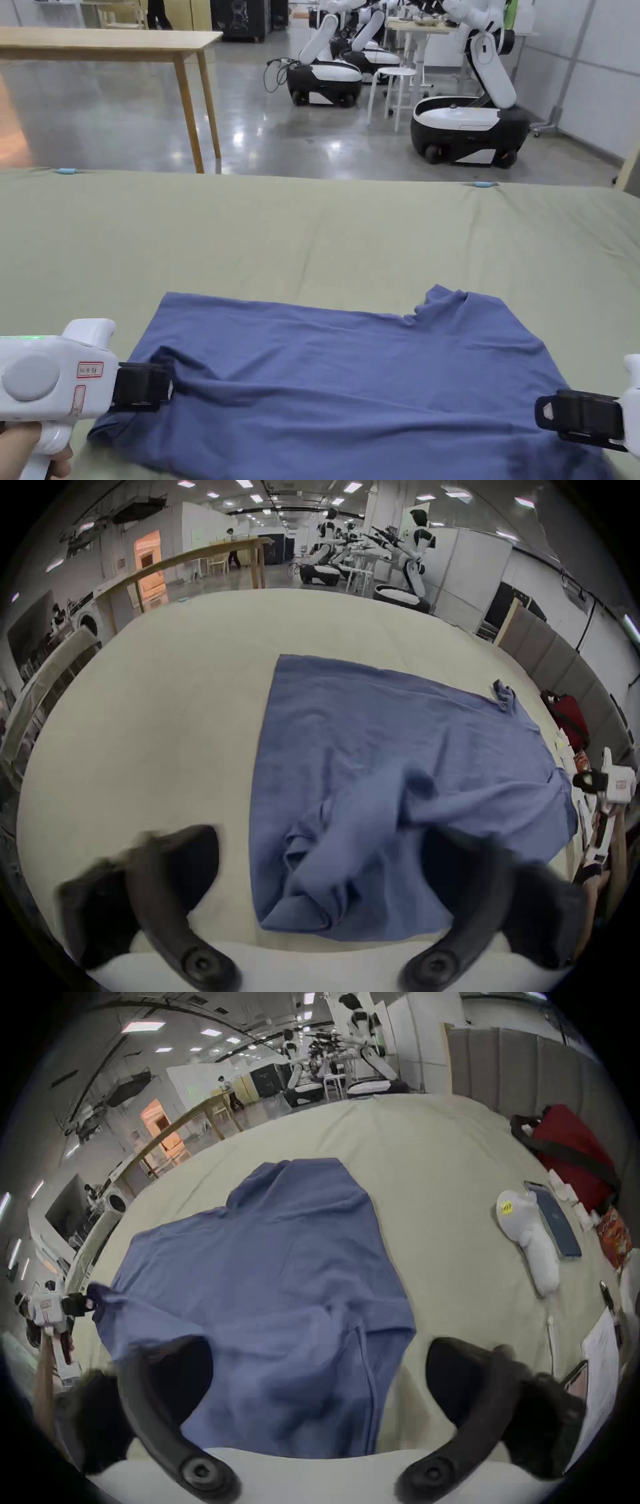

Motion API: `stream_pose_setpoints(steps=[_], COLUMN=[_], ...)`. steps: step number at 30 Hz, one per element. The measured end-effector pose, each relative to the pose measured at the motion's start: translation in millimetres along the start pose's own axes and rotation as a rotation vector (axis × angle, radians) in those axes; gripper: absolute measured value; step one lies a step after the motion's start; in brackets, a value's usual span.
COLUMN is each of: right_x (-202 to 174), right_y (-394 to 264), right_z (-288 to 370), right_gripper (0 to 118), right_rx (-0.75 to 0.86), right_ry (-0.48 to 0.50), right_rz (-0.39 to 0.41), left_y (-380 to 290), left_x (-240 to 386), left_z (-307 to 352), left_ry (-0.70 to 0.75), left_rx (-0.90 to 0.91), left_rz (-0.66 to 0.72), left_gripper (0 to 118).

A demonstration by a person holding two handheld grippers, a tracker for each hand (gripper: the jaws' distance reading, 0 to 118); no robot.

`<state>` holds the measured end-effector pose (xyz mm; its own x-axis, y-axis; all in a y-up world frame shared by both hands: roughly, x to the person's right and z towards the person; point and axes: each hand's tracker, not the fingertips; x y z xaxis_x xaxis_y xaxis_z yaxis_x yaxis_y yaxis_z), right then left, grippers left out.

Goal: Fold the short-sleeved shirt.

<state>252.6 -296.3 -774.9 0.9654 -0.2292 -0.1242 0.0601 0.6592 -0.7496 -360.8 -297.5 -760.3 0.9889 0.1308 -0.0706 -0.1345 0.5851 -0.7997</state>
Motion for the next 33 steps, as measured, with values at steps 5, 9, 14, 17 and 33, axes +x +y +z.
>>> stream_pose_setpoints(steps=[5, 9, 14, 17, 33], right_x=[-4, -12, -11, -9, -2], right_y=[-34, -59, -74, -76, -80], right_z=[41, 65, 73, 74, 51], right_gripper=[94, 0, 1, 0, 113], right_rx=[0.003, 0.078, 0.04, 0.033, -0.044], right_ry=[-0.091, -0.2, -0.137, -0.135, -0.084], right_rz=[0.008, 0.04, 0.008, 0.011, 0.007], left_y=[-26, -43, -42, -36, -27], left_x=[-6, -6, -7, -8, 11], left_z=[38, 41, 37, 17, -8], left_ry=[0.088, 0.114, 0.073, 0.095, 0.075], left_rx=[0.043, 0.066, 0.027, -0.021, -0.039], left_rz=[0.023, -0.014, 0.007, 0.01, -0.043], left_gripper=[71, 0, 79, 116, 15])
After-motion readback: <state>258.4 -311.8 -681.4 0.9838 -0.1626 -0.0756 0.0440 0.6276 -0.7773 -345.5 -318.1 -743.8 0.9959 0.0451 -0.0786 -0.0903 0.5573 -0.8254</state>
